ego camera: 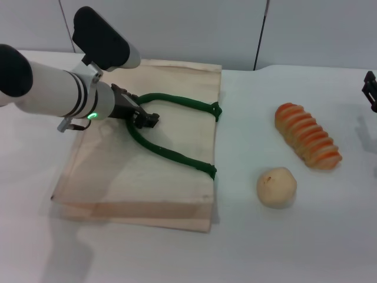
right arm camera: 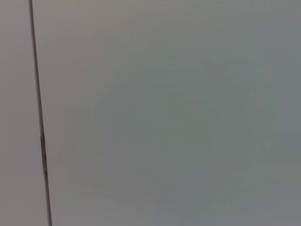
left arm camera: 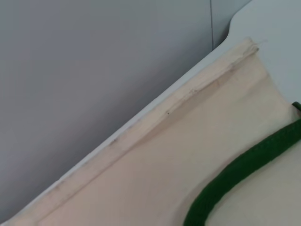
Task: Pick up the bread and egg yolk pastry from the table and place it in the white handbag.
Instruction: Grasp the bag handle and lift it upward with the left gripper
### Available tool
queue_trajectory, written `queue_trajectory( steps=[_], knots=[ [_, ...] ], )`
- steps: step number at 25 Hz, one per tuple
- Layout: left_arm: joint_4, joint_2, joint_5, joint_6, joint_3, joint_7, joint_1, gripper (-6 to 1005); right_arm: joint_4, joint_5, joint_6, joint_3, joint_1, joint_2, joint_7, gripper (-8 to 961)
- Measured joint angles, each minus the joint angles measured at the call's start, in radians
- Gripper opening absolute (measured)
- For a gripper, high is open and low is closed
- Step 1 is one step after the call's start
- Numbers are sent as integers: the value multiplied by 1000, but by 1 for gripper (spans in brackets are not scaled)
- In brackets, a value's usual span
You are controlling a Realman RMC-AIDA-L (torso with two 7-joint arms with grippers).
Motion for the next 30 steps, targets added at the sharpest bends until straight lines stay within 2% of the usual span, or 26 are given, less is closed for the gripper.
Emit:
queue_trajectory(
  steps=[8,14,16,19,23,30],
  knots=[
    [3,1,10,1,0,-10,6,598,2,0,0,0,-2,0,0,700],
    [32,7,15,-8,-7,-35,10,407,2,0,0,0,-3,-1,0,700],
    [51,8,26,-15,-7,-41,10,311,1,0,0,0,-3,-1,0,700],
    [106,9,83,-45,-8,-74,13,168,0,0,0,0,-3,-1,0,700],
    [219,9,165,-100,-5,-140,35,143,0,0,0,0,-3,-2,0,700],
    [451,7,183,-245,-2,-186,99,130,0,0,0,0,-3,-2,2,700]
  ],
)
